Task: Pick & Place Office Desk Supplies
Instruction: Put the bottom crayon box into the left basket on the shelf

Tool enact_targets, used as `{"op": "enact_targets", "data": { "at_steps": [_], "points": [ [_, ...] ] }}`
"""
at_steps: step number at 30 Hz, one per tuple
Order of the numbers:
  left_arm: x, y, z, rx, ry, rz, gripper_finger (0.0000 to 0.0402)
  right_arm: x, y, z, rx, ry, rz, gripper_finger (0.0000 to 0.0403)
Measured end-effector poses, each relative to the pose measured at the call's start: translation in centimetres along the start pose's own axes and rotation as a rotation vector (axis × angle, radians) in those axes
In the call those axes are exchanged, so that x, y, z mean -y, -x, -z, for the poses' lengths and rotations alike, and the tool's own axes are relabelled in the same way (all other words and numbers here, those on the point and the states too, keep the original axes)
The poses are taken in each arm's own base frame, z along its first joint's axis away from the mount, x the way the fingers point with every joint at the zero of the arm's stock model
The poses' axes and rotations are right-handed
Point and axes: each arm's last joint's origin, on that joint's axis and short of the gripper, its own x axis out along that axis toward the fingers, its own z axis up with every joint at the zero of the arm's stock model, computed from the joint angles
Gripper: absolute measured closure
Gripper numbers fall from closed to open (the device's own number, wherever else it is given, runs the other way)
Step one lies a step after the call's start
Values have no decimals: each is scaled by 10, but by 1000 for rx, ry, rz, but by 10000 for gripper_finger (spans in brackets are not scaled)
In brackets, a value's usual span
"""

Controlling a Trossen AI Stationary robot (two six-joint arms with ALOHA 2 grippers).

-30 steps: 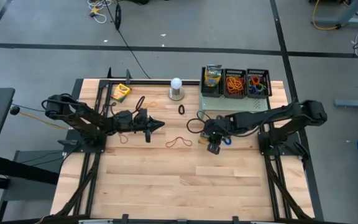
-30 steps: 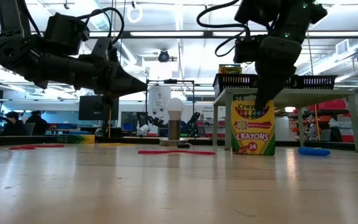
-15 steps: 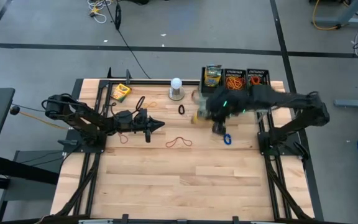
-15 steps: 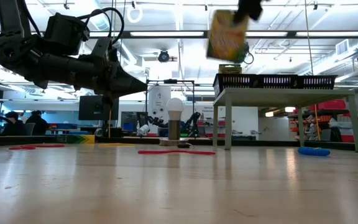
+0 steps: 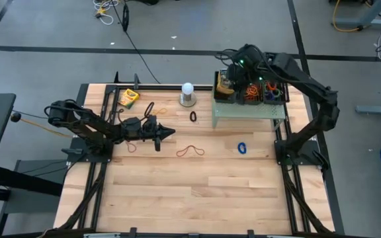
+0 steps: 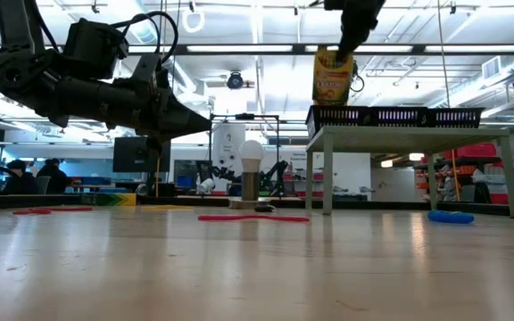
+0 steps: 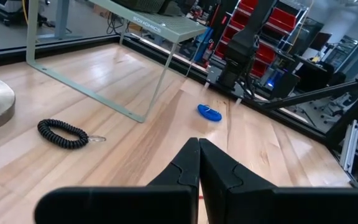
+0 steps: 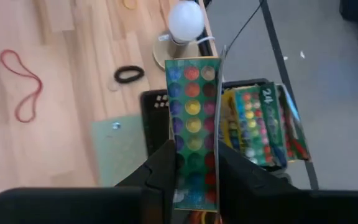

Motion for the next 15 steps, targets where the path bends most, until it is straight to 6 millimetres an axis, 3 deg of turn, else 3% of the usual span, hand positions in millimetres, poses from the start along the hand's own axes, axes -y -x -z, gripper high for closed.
{"op": "enact_targets", "data": {
  "at_steps": [6,15],
  "points": [
    [0,0,0,0,2,0,394,16,-12,3,-31,43,-2,314],
    [0,0,0,0,-1,0,393,23,-37,1,-99,90,-41,314]
  ]
}}
